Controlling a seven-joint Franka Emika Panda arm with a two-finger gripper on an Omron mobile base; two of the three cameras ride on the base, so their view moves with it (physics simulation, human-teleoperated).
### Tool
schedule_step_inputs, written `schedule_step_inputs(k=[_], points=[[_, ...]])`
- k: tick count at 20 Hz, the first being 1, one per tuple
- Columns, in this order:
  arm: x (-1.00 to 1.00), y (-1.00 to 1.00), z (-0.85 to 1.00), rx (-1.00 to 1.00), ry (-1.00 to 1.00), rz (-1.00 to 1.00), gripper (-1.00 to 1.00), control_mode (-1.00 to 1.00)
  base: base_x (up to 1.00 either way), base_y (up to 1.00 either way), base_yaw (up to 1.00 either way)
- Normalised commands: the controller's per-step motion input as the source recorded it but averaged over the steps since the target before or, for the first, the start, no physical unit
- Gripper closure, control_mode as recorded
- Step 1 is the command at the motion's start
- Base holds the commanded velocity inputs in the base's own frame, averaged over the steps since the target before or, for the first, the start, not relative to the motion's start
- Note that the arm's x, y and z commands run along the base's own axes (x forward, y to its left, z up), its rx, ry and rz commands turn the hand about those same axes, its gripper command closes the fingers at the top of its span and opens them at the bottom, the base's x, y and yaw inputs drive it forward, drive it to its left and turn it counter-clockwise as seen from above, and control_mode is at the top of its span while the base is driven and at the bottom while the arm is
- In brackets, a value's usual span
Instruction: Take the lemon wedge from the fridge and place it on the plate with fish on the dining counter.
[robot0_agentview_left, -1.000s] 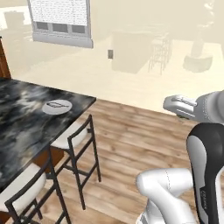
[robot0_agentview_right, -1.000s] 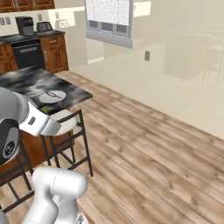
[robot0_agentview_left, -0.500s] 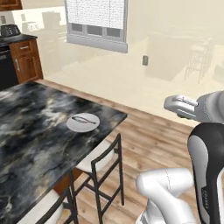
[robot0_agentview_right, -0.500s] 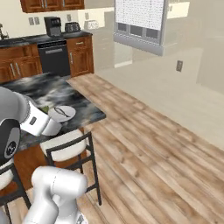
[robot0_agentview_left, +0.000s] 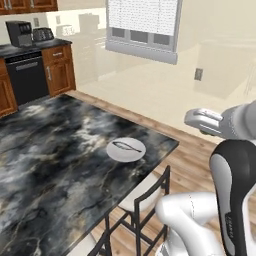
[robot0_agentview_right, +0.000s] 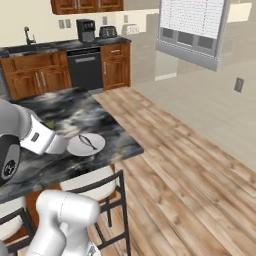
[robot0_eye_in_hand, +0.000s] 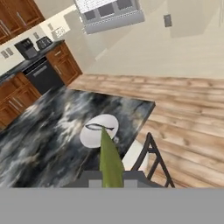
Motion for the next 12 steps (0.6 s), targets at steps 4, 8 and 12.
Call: schedule_step_inputs(k=[4,8,12], points=[[0.50,0.05,-0.28,0.00,0.18,0.15,1.00,-1.00,0.42,0.31,0.18],[1.00,0.00,-0.48,0.00,0.37,0.26,1.00,-1.00,0.00,0.00,0.00],[1.00,0.01,-0.51,0.00,0.52,0.18,1.00,-1.00,0.00,0.00,0.00]])
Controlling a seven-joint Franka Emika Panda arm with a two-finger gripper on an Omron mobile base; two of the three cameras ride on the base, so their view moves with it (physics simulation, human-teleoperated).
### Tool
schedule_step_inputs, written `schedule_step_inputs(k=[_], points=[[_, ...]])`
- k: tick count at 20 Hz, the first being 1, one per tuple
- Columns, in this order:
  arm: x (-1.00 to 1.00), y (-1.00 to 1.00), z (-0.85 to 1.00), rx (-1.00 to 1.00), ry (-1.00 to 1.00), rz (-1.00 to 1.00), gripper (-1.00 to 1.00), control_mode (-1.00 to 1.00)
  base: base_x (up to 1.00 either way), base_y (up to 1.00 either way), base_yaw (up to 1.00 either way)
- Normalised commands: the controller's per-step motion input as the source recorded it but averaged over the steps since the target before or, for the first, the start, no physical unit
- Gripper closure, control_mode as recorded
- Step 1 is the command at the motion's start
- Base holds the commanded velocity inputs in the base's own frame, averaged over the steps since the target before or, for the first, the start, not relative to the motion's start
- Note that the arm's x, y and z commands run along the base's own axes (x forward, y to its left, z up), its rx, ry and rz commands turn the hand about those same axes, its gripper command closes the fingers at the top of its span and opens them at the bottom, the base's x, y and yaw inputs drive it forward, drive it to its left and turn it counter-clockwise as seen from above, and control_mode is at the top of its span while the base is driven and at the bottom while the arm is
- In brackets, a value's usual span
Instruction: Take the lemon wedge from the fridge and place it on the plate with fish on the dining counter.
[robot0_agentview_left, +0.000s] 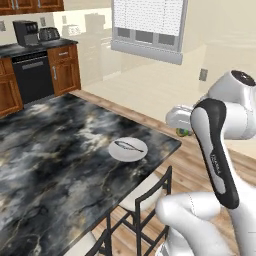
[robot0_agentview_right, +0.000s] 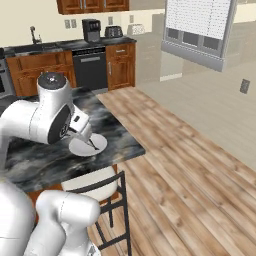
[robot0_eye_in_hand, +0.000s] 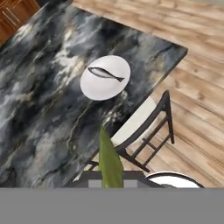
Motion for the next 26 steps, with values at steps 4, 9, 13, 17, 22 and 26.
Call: schedule_step_inputs(k=[4,9,13,17,22,26], points=[[1.00,0.21,-0.53,-0.05,0.59,0.01,1.00,-1.00,0.00,0.00,0.00],[1.00,0.41,-0.66,-0.17,0.42,0.00,1.00,-1.00,0.00,0.00,0.00],[1.00,0.67,-0.64,-0.18,0.12,0.00,1.00,-1.00,0.00,0.00,0.00],[0.67,0.49,-0.51,-0.16,-0.08,0.00,1.00,-1.00,0.00,0.00,0.00],[0.77,0.27,-0.62,-0.08,-0.08,0.00,1.00,-1.00,0.00,0.00,0.00],[0.69,0.09,-0.38,0.00,-0.05,0.02,1.00,-1.00,0.00,0.00,0.00]])
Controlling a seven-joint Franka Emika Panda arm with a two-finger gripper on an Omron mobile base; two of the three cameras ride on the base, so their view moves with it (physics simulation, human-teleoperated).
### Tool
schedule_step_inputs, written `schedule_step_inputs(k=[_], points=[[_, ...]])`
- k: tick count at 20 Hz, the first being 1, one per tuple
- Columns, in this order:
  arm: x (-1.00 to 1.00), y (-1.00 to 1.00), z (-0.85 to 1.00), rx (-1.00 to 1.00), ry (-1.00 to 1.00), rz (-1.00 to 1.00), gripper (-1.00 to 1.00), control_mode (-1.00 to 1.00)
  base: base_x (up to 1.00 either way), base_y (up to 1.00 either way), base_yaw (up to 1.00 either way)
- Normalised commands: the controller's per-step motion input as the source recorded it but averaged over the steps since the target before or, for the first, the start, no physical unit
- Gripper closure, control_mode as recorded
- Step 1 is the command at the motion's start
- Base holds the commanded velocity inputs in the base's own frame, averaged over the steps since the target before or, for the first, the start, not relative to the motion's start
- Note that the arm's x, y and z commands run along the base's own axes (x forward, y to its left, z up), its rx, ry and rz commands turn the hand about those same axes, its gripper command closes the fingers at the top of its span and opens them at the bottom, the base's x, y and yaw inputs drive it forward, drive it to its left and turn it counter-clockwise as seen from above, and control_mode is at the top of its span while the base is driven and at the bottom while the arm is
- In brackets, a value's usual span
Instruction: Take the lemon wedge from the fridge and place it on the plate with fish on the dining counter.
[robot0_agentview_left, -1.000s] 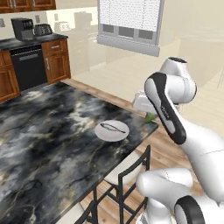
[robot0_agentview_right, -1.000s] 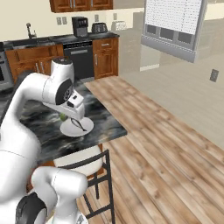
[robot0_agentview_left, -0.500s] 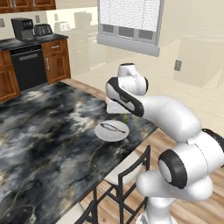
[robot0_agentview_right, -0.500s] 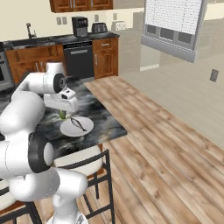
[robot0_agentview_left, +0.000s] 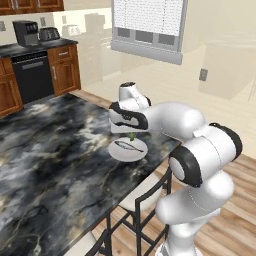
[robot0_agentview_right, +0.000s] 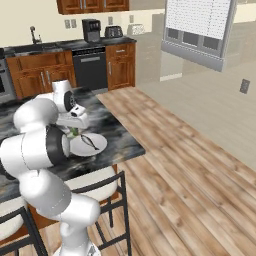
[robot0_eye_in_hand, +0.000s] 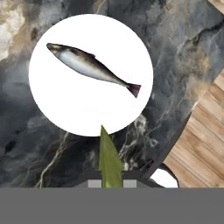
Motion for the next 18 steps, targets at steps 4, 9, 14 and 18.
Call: schedule_step_inputs(k=[4,9,14,18], points=[[0.36,0.00,-0.26,0.00,0.00,0.02,1.00,-1.00,0.00,0.00,0.00],[0.02,0.00,-0.43,0.07,-0.08,0.10,1.00,-1.00,0.00,0.00,0.00],[0.00,0.00,-0.45,0.05,-0.22,0.12,1.00,-1.00,0.00,0.00,0.00],[0.00,0.00,-0.22,0.05,-0.22,0.06,1.00,-1.00,0.00,0.00,0.00]])
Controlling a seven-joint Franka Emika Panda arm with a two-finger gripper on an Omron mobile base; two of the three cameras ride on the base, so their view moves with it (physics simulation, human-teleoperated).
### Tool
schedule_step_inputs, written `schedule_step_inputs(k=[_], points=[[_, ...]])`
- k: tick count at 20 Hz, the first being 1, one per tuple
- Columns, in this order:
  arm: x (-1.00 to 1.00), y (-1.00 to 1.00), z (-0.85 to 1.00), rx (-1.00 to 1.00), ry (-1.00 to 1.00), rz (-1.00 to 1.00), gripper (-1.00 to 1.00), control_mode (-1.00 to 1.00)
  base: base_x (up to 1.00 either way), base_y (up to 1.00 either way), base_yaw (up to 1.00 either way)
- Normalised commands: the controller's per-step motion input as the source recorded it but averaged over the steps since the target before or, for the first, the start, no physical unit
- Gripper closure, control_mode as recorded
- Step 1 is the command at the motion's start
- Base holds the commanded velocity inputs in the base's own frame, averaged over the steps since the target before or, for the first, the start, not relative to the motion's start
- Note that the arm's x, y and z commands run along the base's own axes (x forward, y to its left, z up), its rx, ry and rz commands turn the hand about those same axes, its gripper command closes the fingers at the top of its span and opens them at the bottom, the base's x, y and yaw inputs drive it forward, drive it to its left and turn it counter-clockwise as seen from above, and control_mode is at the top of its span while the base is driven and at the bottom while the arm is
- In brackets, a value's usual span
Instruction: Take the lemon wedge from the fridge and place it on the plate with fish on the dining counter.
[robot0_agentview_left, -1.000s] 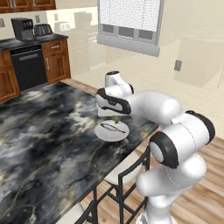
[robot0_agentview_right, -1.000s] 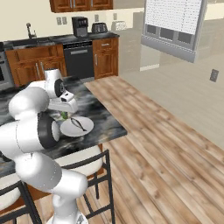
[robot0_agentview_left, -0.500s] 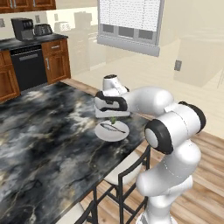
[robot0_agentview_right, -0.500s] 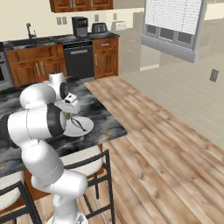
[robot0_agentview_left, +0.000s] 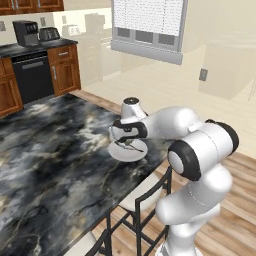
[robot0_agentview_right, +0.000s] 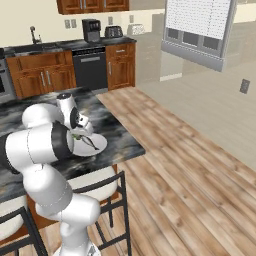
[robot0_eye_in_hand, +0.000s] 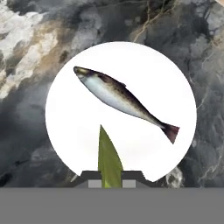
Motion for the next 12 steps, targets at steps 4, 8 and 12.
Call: schedule_step_inputs(k=[4,8,12], points=[[0.00,0.00,-0.11,0.00,-0.15,0.02,1.00,-1.00,0.00,0.00,0.00],[0.00,0.00,-0.07,0.00,-0.13,0.05,1.00,-1.00,0.00,0.00,0.00],[0.04,0.00,-0.07,0.00,-0.10,0.06,1.00,-1.00,0.00,0.00,0.00]])
